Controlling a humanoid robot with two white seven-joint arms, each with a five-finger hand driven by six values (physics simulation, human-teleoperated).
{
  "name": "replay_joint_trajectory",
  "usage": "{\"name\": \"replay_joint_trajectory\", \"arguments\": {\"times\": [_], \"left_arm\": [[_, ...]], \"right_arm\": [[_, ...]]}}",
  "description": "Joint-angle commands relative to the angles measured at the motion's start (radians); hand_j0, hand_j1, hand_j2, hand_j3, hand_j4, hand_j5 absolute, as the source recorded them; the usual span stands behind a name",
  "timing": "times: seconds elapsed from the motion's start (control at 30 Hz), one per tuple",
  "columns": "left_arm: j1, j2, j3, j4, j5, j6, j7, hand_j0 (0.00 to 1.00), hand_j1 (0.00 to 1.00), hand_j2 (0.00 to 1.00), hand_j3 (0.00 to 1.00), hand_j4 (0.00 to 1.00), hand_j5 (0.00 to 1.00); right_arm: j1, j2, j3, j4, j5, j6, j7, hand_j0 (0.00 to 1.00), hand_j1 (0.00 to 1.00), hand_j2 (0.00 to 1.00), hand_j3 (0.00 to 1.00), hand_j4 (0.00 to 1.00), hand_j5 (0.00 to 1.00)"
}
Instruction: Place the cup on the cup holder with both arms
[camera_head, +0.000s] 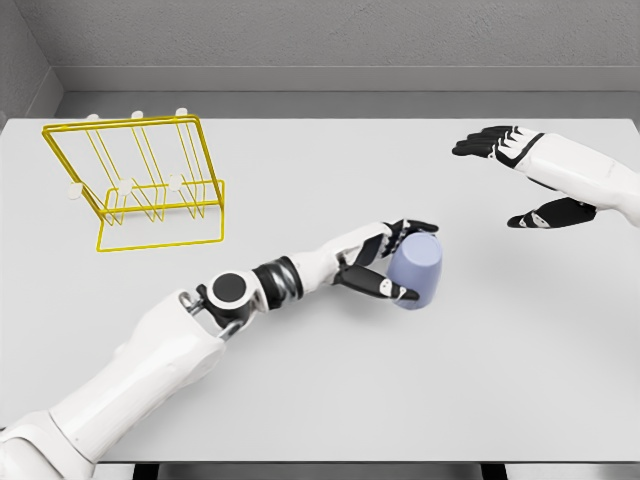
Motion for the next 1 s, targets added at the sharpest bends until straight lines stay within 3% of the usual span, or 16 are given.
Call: {"name": "replay_joint_trajectory", "arguments": {"times": [0.0, 0.6, 0.87, 0.97], "left_arm": [[0.0, -0.006, -0.004, 0.003, 0.002, -0.001, -0.001, 0.7, 0.7, 0.7, 0.7, 0.7, 0.7], [-0.006, 0.009, 0.01, -0.015, 0.013, -0.015, -0.001, 0.68, 0.68, 0.68, 0.68, 0.68, 0.68], [-0.006, 0.127, 0.027, -0.125, 0.053, -0.015, -0.001, 0.69, 0.69, 0.69, 0.69, 0.69, 0.69], [0.009, 0.173, 0.064, -0.155, 0.058, -0.015, -0.001, 0.69, 0.69, 0.69, 0.69, 0.69, 0.69]], "right_arm": [[0.0, -0.001, 0.0, 0.0, -0.008, 0.003, -0.001, 1.0, 1.0, 1.0, 1.0, 1.0, 1.0], [0.006, -0.001, 0.0, 0.0, -0.008, 0.003, -0.001, 1.0, 1.0, 1.0, 1.0, 1.0, 1.0], [0.006, -0.001, 0.0, -0.002, -0.008, 0.003, -0.001, 1.0, 1.0, 1.0, 1.0, 1.0, 1.0], [0.006, -0.001, 0.0, 0.0, -0.008, 0.003, -0.001, 1.0, 1.0, 1.0, 1.0, 1.0, 1.0]]}}
